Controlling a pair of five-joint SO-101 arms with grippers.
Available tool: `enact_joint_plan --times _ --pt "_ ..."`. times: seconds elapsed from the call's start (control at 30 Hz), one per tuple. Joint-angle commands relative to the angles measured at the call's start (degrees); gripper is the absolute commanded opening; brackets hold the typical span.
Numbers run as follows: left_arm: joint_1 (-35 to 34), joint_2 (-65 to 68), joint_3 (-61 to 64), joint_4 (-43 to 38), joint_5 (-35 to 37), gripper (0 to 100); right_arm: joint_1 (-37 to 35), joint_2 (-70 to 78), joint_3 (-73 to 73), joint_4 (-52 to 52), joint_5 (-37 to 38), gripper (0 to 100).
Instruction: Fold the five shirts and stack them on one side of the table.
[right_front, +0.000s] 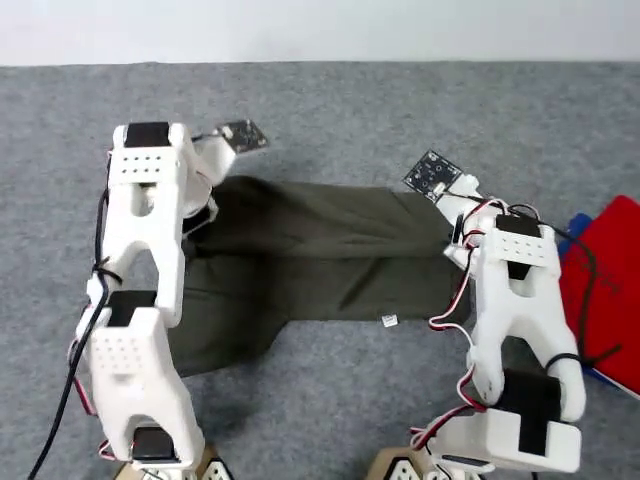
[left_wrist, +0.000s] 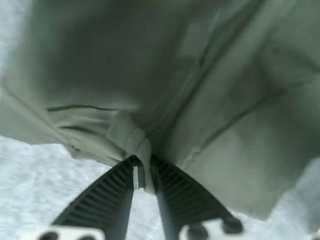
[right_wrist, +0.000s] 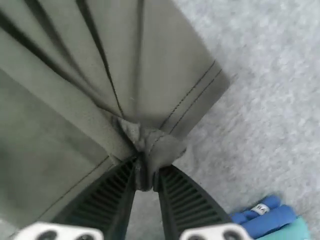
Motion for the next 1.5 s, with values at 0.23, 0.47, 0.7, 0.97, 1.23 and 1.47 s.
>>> enact_joint_plan --times 0.23,0.47,0.7,0.97,1.23,1.47 --pt "-1.2 -13.0 12.2 1.7 -3.8 1 1.1 -3.6 -0.5 5.9 0.8 0.9" --pt "-5.5 -18.6 19.1 1.7 -8.3 1 0.7 -3.6 -0.6 7.1 0.8 0.9" --pt "-5.2 -19.6 23.3 1.7 -9.0 3 0.7 -3.7 -0.7 7.2 0.8 0.9" --pt "-7.7 -21.8 22.9 1.7 -9.1 10 2.4 -14.1 -0.7 12.1 0.6 30.0" --pt "-7.7 -35.3 22.9 1.4 -9.0 12 0.7 -23.0 -0.6 7.6 0.5 15.8" --pt "-6.5 -38.2 23.2 1.4 -5.3 7 -1.8 -17.5 -0.7 4.5 0.4 1.3"
